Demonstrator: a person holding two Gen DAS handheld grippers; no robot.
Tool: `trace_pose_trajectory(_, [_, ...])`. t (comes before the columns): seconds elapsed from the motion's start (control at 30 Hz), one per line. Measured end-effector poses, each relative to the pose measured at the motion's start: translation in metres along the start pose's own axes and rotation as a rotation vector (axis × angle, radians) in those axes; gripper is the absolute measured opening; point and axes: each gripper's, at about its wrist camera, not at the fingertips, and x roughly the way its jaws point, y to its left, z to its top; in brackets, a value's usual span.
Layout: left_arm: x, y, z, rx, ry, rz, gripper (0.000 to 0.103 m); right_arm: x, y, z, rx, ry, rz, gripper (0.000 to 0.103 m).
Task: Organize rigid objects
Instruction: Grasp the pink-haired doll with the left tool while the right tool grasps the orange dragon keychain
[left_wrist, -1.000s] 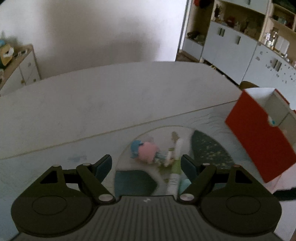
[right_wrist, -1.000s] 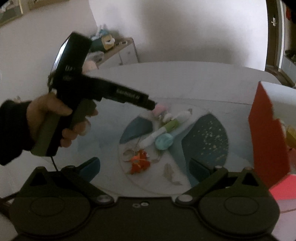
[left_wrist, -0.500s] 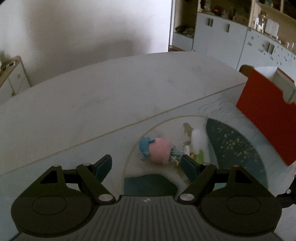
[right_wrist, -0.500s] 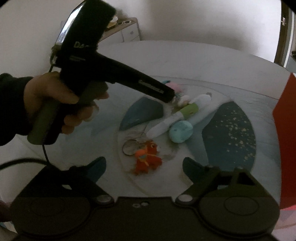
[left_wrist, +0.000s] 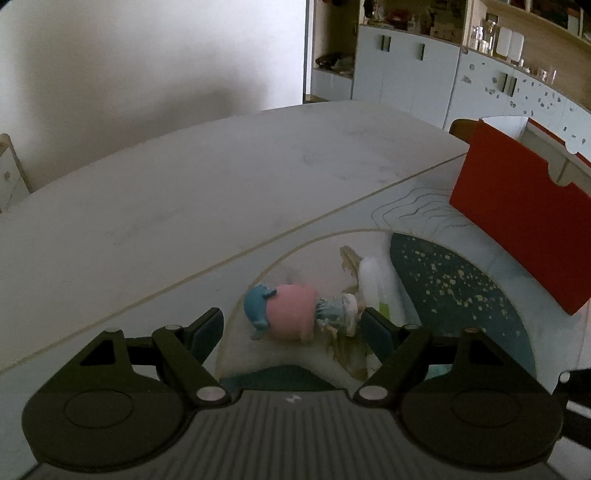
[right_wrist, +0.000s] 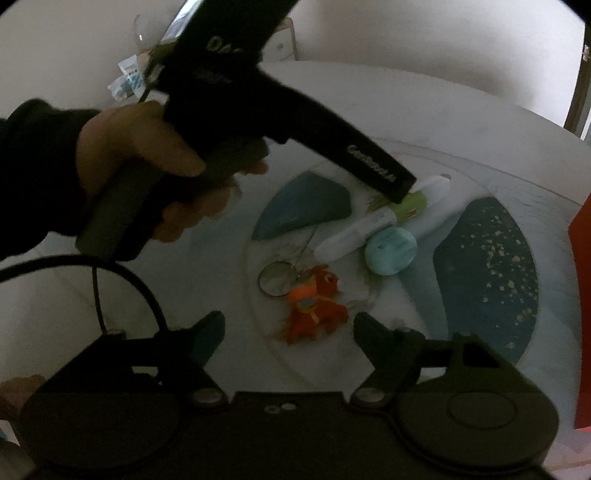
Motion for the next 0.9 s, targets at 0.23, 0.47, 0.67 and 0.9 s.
trace_pose_trajectory(0.23, [0.009,0.006,0.002,-0.028,0.008,-0.029,0.082,0.006,0.005,0.003,-0.056,-0.012,-0.036,0.069])
trace_pose_trajectory(0.47, [0.013,0.008,0.003,-0.035,-0.003,-0.047,0.082,0.010,0.009,0.006,-0.099,-0.027,-0.091,0.052])
trace_pose_trajectory(0.67, [0.013,0.007,0.002,-0.033,-0.016,-0.033,0.081,0.010,0.008,0.007,-0.094,-0.040,-0.113,0.039])
trace_pose_trajectory(0.9, [0.011,0.007,0.001,-0.031,-0.033,-0.031,0.072,0.001,0.006,0.004,-0.063,-0.056,-0.137,0.038])
